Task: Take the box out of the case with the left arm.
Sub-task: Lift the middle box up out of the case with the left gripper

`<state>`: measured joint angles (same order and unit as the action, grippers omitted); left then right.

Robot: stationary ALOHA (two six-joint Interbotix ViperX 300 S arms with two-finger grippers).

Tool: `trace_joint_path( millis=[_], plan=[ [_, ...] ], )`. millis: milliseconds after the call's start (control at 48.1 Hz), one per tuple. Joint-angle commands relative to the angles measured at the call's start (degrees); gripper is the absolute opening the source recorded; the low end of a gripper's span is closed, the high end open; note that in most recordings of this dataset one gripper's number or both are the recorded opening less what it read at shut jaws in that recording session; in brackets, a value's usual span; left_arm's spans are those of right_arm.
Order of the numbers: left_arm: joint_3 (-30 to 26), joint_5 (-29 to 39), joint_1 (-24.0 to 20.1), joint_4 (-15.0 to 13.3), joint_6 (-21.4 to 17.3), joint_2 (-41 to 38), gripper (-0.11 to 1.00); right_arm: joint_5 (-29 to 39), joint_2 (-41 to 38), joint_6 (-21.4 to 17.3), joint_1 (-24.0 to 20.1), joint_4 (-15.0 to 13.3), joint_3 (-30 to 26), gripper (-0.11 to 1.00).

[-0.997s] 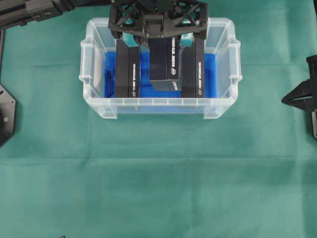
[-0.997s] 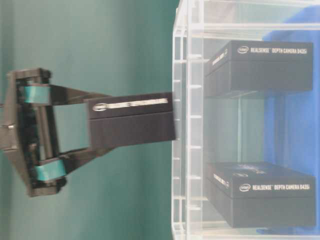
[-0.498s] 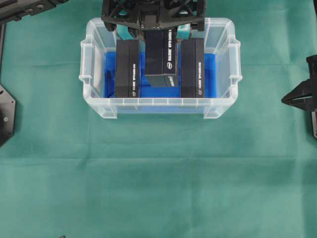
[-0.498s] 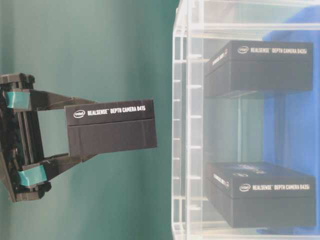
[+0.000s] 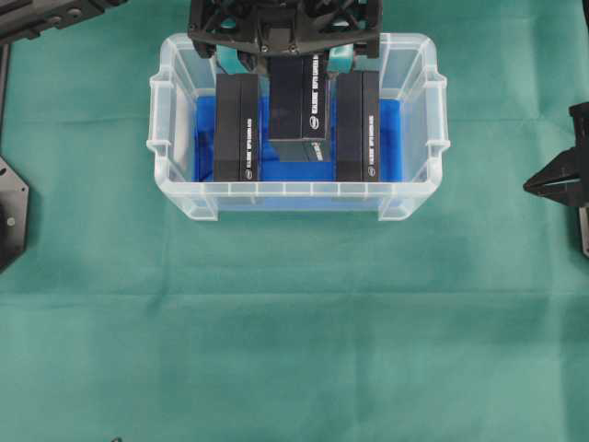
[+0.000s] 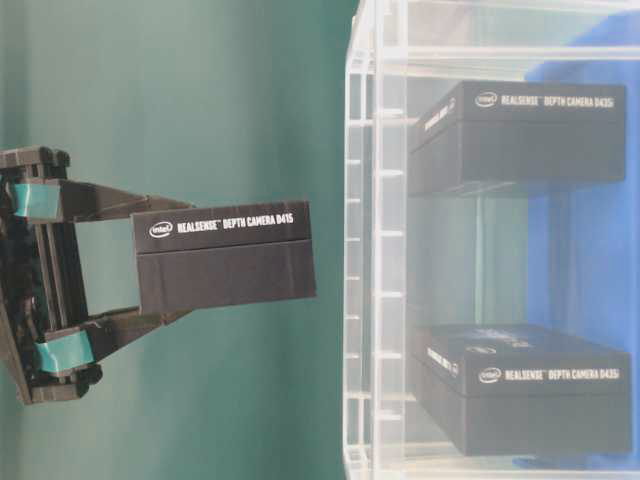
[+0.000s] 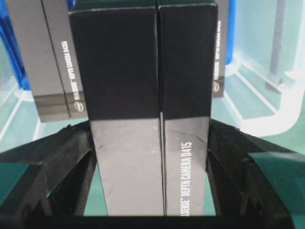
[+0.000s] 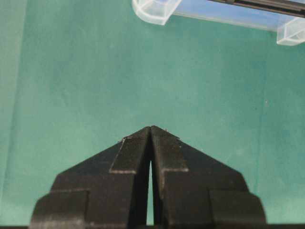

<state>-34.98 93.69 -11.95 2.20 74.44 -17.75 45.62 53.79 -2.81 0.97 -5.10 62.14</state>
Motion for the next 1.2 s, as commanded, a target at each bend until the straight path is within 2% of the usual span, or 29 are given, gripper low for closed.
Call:
trace_joint_path(
  millis=[0,935,1184],
  plan=[
    [-1.49,-0.26,-0.18,0.18,-0.09,2.90,0.62,-0.18,-0.44,-0.09,0.09,-0.09,-1.41,0.00],
    [-1.41,-0.18,0.44,0.18,0.26,2.90,0.62,-0.18,-0.44,-0.26,0.09,-0.09,-1.49,0.00],
    [-1.32,0.44,3.25,0.26,3.25,3.16,0.62,-0.18,-0.18,-0.26,0.09,-0.09,-1.49,0.00]
  ],
)
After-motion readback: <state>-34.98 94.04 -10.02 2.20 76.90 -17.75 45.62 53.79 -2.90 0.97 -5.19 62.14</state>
